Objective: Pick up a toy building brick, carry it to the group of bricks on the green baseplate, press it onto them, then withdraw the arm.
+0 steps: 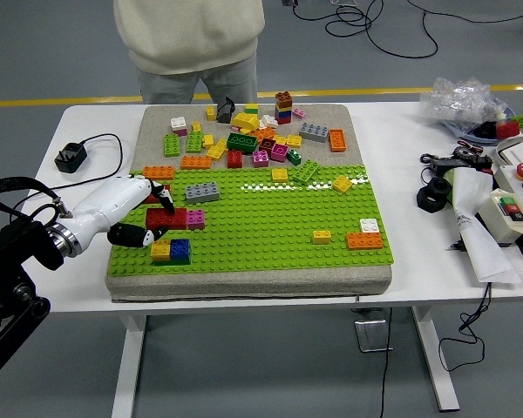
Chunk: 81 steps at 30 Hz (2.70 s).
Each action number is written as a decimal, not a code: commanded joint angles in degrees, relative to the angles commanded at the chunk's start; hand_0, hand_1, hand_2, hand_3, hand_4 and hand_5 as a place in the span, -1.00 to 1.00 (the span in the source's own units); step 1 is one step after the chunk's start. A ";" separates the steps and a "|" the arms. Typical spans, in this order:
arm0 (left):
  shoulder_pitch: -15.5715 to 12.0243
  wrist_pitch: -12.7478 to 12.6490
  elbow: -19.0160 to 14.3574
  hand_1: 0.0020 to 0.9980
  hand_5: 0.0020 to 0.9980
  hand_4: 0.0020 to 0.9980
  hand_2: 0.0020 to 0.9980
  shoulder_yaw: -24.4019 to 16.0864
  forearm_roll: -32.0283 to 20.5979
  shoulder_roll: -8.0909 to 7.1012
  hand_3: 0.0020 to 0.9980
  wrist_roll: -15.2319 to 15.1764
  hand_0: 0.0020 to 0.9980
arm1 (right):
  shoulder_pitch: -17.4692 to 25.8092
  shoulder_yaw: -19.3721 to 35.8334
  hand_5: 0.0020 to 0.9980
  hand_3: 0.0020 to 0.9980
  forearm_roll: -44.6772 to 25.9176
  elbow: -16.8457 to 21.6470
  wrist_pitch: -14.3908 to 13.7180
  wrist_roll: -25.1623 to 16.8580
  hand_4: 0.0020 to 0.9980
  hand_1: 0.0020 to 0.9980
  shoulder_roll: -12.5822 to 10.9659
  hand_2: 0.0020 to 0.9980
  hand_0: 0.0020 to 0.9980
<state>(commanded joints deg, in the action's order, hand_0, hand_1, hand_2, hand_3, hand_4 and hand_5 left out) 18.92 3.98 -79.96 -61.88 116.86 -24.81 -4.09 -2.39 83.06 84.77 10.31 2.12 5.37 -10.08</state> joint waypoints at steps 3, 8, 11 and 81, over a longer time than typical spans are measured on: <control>-0.49 -0.01 -0.18 0.40 -1.00 0.18 0.08 -0.08 -0.11 0.21 0.07 0.02 0.69 | 0.04 0.26 0.40 0.54 0.22 0.00 0.01 0.13 0.94 0.43 0.01 0.54 0.54; -0.92 -0.07 0.34 0.40 -1.00 0.18 0.08 0.25 -0.14 0.56 0.07 0.00 0.69 | -0.01 0.25 0.40 0.54 0.18 0.00 -0.02 0.11 0.94 0.43 0.06 0.54 0.54; -1.02 -0.13 0.82 0.39 -1.00 0.17 0.08 0.32 -0.18 0.70 0.06 -0.05 0.68 | -0.08 0.18 0.40 0.54 0.12 0.00 -0.05 0.08 0.94 0.43 0.10 0.54 0.54; -0.72 0.26 5.47 0.57 -0.91 0.63 0.37 1.18 -2.38 1.97 0.49 -1.20 0.76 | -0.08 -0.34 0.40 0.54 -0.57 0.00 -0.02 0.24 0.94 0.43 0.20 0.54 0.54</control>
<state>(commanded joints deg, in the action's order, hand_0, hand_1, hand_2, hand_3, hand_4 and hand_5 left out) 18.20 4.24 -74.49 -60.70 114.48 -22.84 -5.30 -2.47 82.71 84.21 10.31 2.10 5.62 -9.88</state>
